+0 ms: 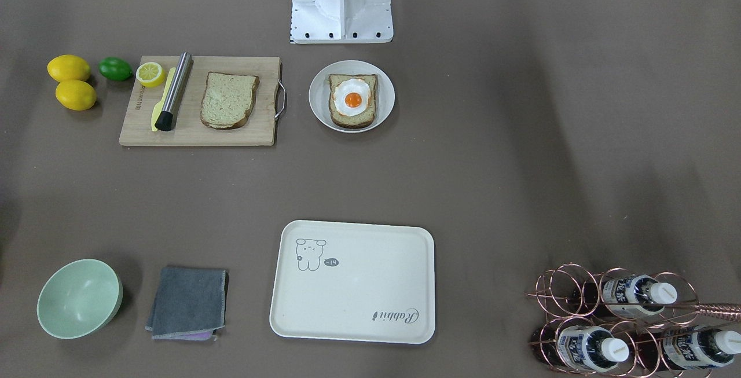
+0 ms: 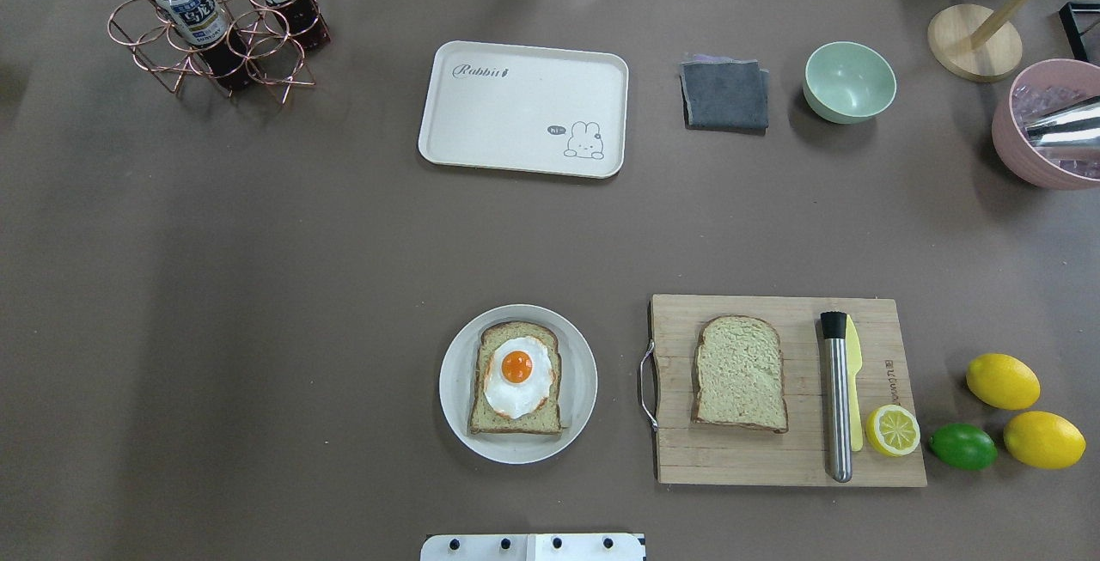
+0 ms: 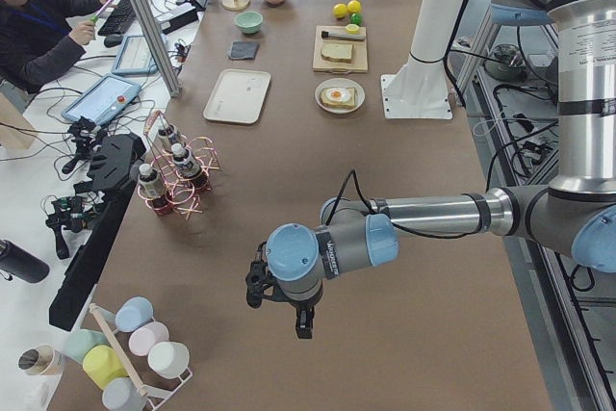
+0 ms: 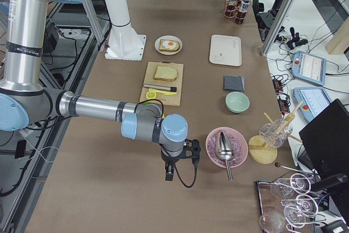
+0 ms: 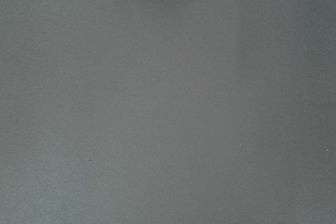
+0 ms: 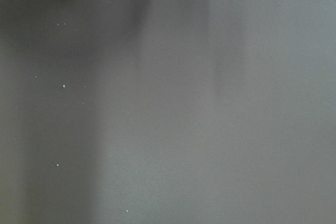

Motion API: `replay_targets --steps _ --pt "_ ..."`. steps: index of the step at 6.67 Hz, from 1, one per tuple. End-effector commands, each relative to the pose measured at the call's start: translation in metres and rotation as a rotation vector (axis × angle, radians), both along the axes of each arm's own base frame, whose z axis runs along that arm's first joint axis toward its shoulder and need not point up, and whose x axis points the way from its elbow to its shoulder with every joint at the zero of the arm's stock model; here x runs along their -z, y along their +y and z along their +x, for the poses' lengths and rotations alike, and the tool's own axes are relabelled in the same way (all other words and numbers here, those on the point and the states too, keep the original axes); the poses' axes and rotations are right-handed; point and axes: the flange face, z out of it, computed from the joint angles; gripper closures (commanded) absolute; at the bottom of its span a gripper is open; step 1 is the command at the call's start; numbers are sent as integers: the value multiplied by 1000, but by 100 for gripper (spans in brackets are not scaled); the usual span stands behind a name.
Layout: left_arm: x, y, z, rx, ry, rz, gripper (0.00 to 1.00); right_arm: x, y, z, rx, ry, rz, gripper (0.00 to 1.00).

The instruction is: Make sandwich and place on tray

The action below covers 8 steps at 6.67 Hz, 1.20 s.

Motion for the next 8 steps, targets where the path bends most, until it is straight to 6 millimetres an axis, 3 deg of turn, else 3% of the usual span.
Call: replay_targets --steps 1,2,3,4,5,6,8 --pt "11 -3 -4 13 -4 24 1 10 -4 0 1 -2 24 0" --pt "27 -6 -11 27 -14 91 1 22 -7 0 2 1 50 0" --pt "23 -7 -12 29 -23 150 1 26 -9 0 2 3 99 0" --pt "27 -9 -13 31 -28 181 1 23 -8 0 -2 1 128 0" --pt "44 -18 -13 33 -12 222 1 21 -8 0 -2 3 125 0" --pt "53 -18 -4 55 140 236 1 25 -13 0 -2 -3 136 0" --pt "77 -29 -25 102 187 365 1 37 -15 -5 -5 -77 165 0"
